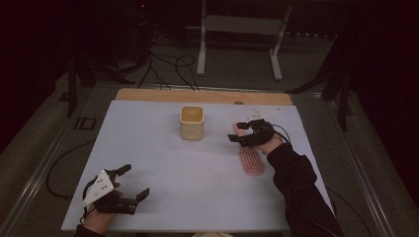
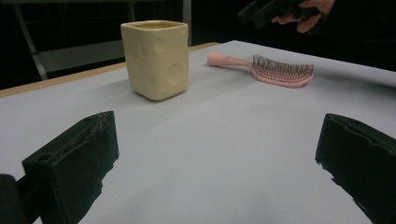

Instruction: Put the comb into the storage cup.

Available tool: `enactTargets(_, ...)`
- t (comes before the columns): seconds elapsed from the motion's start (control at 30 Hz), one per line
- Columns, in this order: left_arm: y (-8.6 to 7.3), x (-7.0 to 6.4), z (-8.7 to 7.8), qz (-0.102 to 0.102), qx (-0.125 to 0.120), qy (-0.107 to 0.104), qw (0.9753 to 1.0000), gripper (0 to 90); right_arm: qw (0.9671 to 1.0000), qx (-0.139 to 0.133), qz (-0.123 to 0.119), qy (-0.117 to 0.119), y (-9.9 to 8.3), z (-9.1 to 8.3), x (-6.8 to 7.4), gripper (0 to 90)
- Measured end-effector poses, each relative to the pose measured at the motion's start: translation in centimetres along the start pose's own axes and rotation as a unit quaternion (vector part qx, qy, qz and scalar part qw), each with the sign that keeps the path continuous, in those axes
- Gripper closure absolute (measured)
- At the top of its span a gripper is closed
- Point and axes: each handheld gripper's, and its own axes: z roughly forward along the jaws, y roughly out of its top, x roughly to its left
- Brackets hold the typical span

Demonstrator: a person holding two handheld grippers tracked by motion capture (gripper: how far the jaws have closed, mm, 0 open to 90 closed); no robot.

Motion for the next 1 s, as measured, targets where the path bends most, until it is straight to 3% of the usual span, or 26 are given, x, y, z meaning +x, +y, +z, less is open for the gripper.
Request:
enactTargets(0.23, 0.0, 0.0, 0.0, 0.0, -0.001, 0.0, 1.0, 0.3, 0.9994, 0.031, 0.0, -0.017, -0.3, 1.3, -0.9, 52.8)
enactTargets(0.43, 0.0, 0.0, 0.0, -0.001, -0.001, -0.001, 1.0, 0.3, 0.9987, 0.046, 0.001, -0.02, -0.5, 1.8, -1.3, 60.0)
enactTargets(0.47, 0.0, 0.0, 0.0, -0.001, -0.001, -0.001, 1.0, 0.2, 0.9978, 0.062, -0.005, -0.023, -0.6, 2.3, -1.4, 65.2)
enactTargets(0.7, 0.0, 0.1, 0.0, -0.003, -0.001, 0.0, 1.0, 0.2, 0.9958, 0.087, -0.006, -0.028, -1.0, 3.3, -1.8, 76.0)
enactTargets(0.73, 0.0, 0.1, 0.0, -0.002, -0.001, -0.001, 1.0, 0.2, 0.9946, 0.097, -0.006, -0.034, -1.0, 3.5, -1.9, 82.3)
enactTargets(0.83, 0.0, 0.1, 0.0, -0.002, -0.001, -0.001, 1.0, 0.2, 0.9928, 0.11, -0.01, -0.046, -1.1, 3.9, -2.1, 89.8)
enactTargets(1.0, 0.0, 0.1, 0.0, -0.003, -0.001, -0.001, 1.0, 0.2, 0.9882, 0.14, -0.025, -0.057, -1.4, 4.7, -2.7, 90.0)
